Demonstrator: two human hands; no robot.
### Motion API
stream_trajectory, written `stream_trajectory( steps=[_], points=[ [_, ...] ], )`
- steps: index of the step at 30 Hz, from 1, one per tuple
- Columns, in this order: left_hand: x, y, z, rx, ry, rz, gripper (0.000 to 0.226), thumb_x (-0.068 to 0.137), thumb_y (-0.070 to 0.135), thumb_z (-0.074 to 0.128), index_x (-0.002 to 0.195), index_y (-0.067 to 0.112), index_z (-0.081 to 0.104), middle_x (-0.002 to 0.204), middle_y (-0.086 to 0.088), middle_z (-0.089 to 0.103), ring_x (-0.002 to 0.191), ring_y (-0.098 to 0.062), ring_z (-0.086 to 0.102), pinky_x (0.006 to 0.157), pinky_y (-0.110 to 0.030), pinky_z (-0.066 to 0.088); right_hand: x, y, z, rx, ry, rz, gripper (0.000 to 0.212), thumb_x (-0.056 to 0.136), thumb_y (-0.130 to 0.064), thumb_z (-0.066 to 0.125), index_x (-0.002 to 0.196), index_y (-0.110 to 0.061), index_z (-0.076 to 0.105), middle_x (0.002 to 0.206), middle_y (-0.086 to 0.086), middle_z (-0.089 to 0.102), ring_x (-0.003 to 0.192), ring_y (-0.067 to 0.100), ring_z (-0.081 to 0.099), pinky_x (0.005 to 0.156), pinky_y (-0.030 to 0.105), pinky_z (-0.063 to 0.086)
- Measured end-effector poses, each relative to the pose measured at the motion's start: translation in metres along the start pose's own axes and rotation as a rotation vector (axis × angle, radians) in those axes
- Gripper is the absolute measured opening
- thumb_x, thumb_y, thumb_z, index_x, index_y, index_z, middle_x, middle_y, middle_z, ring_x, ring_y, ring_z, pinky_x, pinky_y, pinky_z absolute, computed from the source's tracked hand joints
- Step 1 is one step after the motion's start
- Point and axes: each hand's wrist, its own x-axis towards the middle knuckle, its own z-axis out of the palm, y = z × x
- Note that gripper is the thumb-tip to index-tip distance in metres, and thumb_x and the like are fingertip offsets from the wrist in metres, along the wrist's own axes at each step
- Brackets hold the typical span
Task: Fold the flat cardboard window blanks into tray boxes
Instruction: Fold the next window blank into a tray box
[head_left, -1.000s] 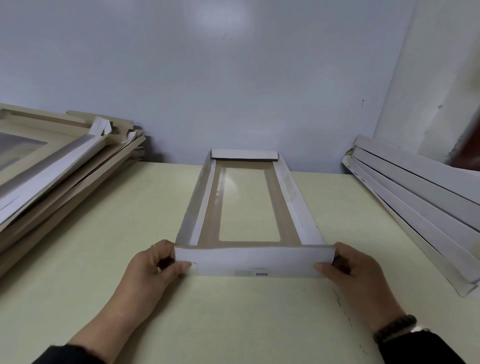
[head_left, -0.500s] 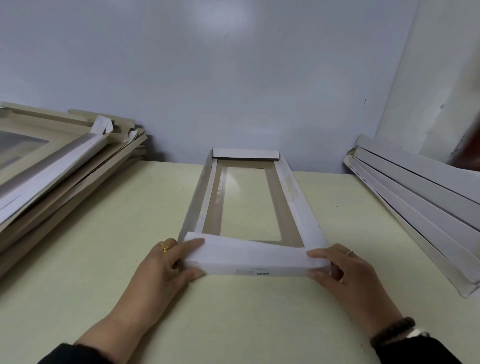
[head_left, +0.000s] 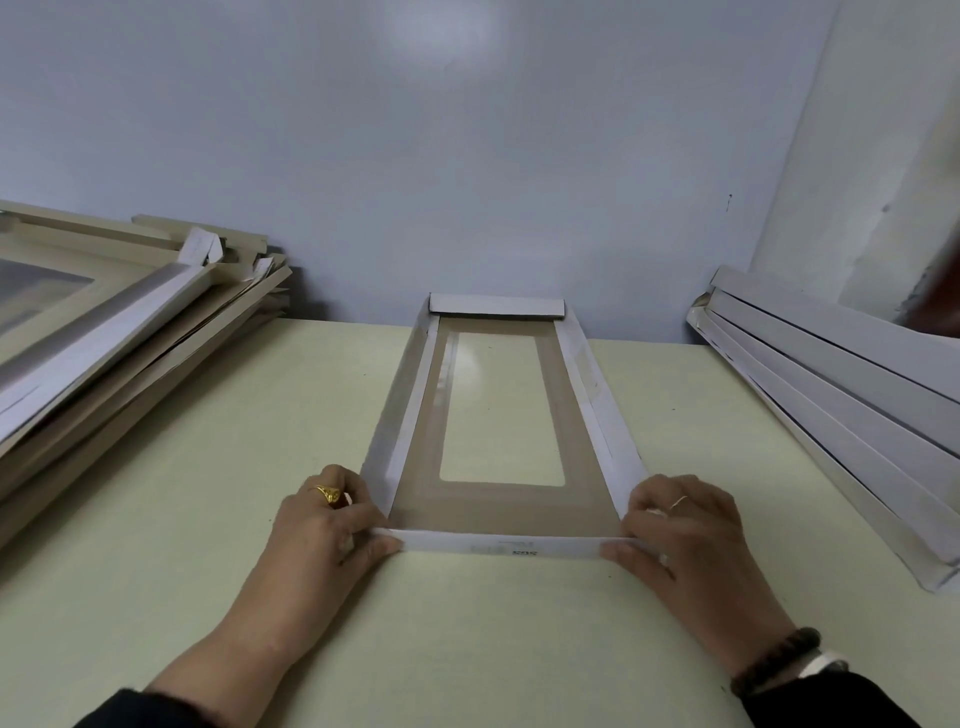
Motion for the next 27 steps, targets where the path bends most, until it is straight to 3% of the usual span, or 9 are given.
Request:
stream_trajectory(
  steps=[2, 4, 9, 11, 13, 16, 19, 22, 27],
  points=[
    [0.002, 0.009, -0.003, 0.172, 0.055, 0.091, 0.040, 0.077, 0.050, 0.050, 0.056, 0.019, 0.064, 0.081, 0.008, 0.051, 0.082, -0.011, 0.039, 0.077, -0.025, 0.027, 0.000, -0.005, 0.001, -0.024, -0.028, -0.069, 0.040, 0.083, -0.040, 0.043, 0.052, -0.016, 0.054, 0.057, -0.007, 0.052, 0.059, 0.017, 0.054, 0.070, 0.025, 0.030],
    [0.004, 0.021, -0.001, 0.217, 0.033, 0.164, 0.048, 0.077, 0.058, 0.041, 0.055, 0.020, 0.062, 0.075, 0.007, 0.053, 0.082, -0.012, 0.039, 0.082, -0.027, 0.029, 0.002, -0.013, 0.003, -0.017, -0.029, -0.124, 0.039, 0.083, -0.036, 0.043, 0.051, -0.015, 0.054, 0.052, -0.006, 0.051, 0.051, 0.015, 0.055, 0.068, 0.026, 0.033],
    [0.005, 0.053, 0.024, 0.298, -0.104, 0.357, 0.024, 0.073, 0.042, 0.057, 0.056, 0.025, 0.056, 0.058, 0.012, 0.050, 0.055, -0.008, 0.052, 0.054, -0.019, 0.033, 0.005, -0.038, 0.011, 0.087, -0.098, -0.195, 0.036, 0.081, -0.036, 0.046, 0.051, -0.017, 0.054, 0.051, -0.006, 0.053, 0.049, 0.015, 0.053, 0.061, 0.024, 0.033],
    [0.007, 0.057, 0.024, 0.286, -0.109, 0.346, 0.016, 0.066, 0.036, 0.063, 0.056, 0.026, 0.055, 0.055, 0.013, 0.049, 0.051, -0.007, 0.051, 0.046, -0.017, 0.037, 0.006, -0.035, 0.010, 0.188, -0.171, -0.167, 0.033, 0.082, -0.042, 0.049, 0.063, -0.018, 0.064, 0.063, -0.008, 0.059, 0.061, 0.013, 0.056, 0.065, 0.022, 0.034],
    [0.007, 0.056, 0.024, 0.247, -0.092, 0.343, 0.017, 0.065, 0.035, 0.064, 0.055, 0.026, 0.054, 0.054, 0.013, 0.048, 0.050, -0.007, 0.050, 0.043, -0.013, 0.037, 0.006, -0.023, 0.008, 0.303, -0.251, -0.083, 0.033, 0.079, -0.047, 0.059, 0.089, -0.019, 0.071, 0.090, -0.010, 0.067, 0.081, 0.010, 0.058, 0.078, 0.020, 0.037],
    [0.006, 0.057, 0.023, 0.234, -0.078, 0.336, 0.017, 0.065, 0.035, 0.065, 0.055, 0.026, 0.053, 0.054, 0.013, 0.048, 0.049, -0.008, 0.050, 0.042, -0.012, 0.036, 0.004, -0.009, 0.009, 0.324, -0.312, -0.085, 0.048, 0.074, -0.051, 0.064, 0.110, -0.020, 0.068, 0.117, -0.013, 0.062, 0.097, 0.005, 0.051, 0.090, 0.016, 0.035],
    [0.006, 0.057, 0.024, 0.234, -0.083, 0.317, 0.023, 0.065, 0.032, 0.075, 0.056, 0.026, 0.054, 0.055, 0.013, 0.049, 0.050, -0.009, 0.051, 0.043, -0.012, 0.035, 0.002, -0.008, 0.010, 0.333, -0.300, -0.097, 0.045, 0.071, -0.047, 0.068, 0.103, -0.017, 0.071, 0.108, -0.013, 0.066, 0.091, 0.000, 0.050, 0.085, 0.016, 0.038],
    [0.005, 0.057, 0.024, 0.245, -0.094, 0.299, 0.031, 0.059, 0.030, 0.086, 0.056, 0.026, 0.055, 0.055, 0.013, 0.050, 0.050, -0.009, 0.052, 0.042, -0.011, 0.033, 0.003, -0.009, 0.008, 0.331, -0.296, -0.093, 0.031, 0.071, -0.041, 0.073, 0.088, -0.016, 0.072, 0.091, -0.010, 0.069, 0.081, 0.009, 0.057, 0.076, 0.019, 0.041],
    [0.005, 0.058, 0.024, 0.250, -0.085, 0.305, 0.030, 0.058, 0.032, 0.086, 0.056, 0.026, 0.057, 0.055, 0.013, 0.051, 0.050, -0.010, 0.052, 0.042, -0.011, 0.035, 0.007, -0.013, 0.005, 0.227, -0.327, -0.127, 0.031, 0.077, -0.047, 0.053, 0.072, -0.017, 0.057, 0.075, -0.009, 0.053, 0.070, 0.010, 0.045, 0.066, 0.016, 0.028]
  ],
)
